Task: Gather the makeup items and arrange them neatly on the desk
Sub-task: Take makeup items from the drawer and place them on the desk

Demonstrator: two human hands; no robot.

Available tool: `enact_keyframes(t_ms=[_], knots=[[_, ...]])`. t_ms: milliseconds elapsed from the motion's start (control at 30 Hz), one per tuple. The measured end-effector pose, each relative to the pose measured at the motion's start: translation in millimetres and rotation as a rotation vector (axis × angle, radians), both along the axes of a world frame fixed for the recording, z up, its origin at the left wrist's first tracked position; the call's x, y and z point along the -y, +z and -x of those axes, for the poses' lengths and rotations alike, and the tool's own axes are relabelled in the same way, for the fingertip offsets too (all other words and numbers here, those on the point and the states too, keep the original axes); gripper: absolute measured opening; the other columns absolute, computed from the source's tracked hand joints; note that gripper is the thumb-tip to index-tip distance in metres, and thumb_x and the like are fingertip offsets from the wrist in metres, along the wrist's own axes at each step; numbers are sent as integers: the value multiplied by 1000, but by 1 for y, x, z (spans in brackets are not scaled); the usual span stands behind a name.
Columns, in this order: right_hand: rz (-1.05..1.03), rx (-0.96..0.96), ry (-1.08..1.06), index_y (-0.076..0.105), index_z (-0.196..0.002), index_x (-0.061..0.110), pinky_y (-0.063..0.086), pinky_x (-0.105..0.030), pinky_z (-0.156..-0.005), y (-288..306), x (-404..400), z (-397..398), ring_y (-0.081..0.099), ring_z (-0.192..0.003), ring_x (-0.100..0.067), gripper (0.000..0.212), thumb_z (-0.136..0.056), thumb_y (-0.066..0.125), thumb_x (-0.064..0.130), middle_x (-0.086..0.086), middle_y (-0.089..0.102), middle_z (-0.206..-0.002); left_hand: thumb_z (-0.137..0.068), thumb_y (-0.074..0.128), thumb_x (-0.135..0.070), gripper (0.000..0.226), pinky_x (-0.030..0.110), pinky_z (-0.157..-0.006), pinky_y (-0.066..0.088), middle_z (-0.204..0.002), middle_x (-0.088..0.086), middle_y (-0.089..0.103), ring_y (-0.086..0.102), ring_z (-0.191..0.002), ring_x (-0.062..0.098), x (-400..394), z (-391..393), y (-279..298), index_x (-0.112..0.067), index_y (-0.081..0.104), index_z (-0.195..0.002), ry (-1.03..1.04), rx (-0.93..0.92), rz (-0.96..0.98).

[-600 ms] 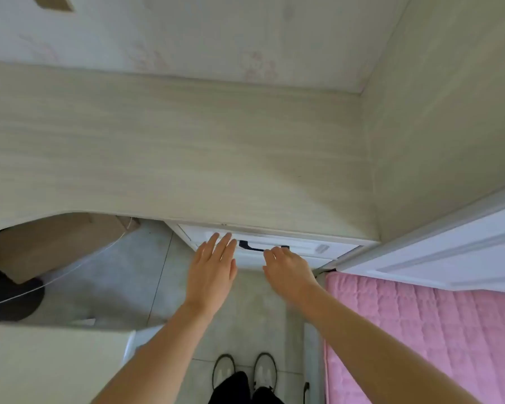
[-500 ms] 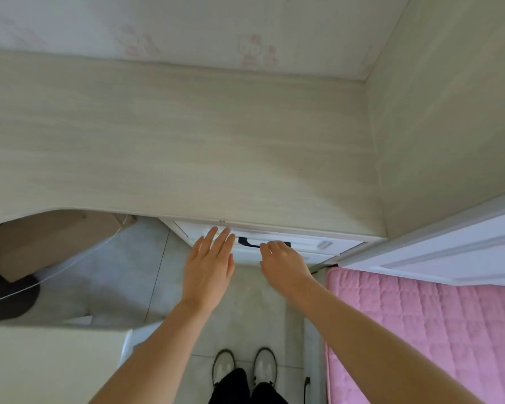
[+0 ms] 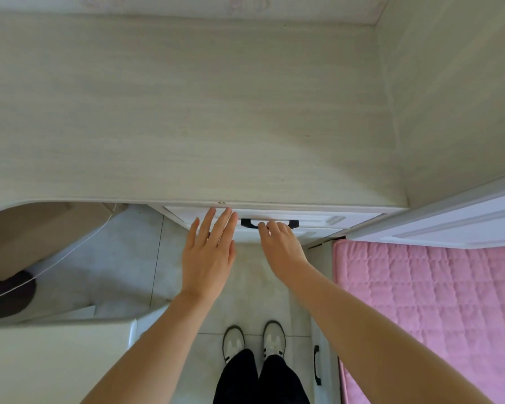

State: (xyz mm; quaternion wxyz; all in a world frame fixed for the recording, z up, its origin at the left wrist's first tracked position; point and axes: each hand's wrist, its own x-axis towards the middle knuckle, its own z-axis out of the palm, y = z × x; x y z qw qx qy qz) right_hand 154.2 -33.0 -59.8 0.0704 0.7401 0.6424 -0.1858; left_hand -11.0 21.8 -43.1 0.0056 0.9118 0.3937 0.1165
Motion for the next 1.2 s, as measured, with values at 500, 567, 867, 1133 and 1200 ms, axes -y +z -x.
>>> enact_keyframes(t_ms=[500,567,867,1133,1200], knots=[[106,-98,-76,51,-122,1,49,-36,-81,6,33,28,49,-113,-30,49,-76,62,-10,-15,53,-120,-90,62,-32,58,50,-112,30,-137,5,52,44,-132,28,-1,-3,-11,-13,43,-141,-44,-110,15],[109,-104,-70,50,-123,2,49,-35,-81,8,39,29,48,-113,-29,48,-78,58,-10,-14,53,-121,-86,66,-33,58,50,-112,30,-130,5,58,49,-127,27,1,-1,-12,-13,48,-138,-53,-121,3],[-111,-124,51,56,-122,2,55,-35,-68,48,63,20,54,-111,-30,66,-58,62,-16,-13,57,-121,-86,65,-33,46,48,-108,36,-116,3,62,57,-109,26,8,2,-11,-13,57,-127,-62,-65,-43],[-215,74,-48,55,-129,18,38,-51,-101,52,55,-24,53,-112,-34,51,-81,70,27,-10,55,-121,-80,73,-29,44,43,-96,43,-111,5,64,58,-103,29,10,0,-5,-13,61,-119,-61,-61,-5],[22,83,-84,32,-143,27,24,-60,-107,44,54,-32,40,-126,-35,66,-86,59,45,-7,40,-139,-79,73,-30,44,42,-94,43,-109,5,65,59,-102,30,10,0,-3,-13,62,-119,-63,-66,4]])
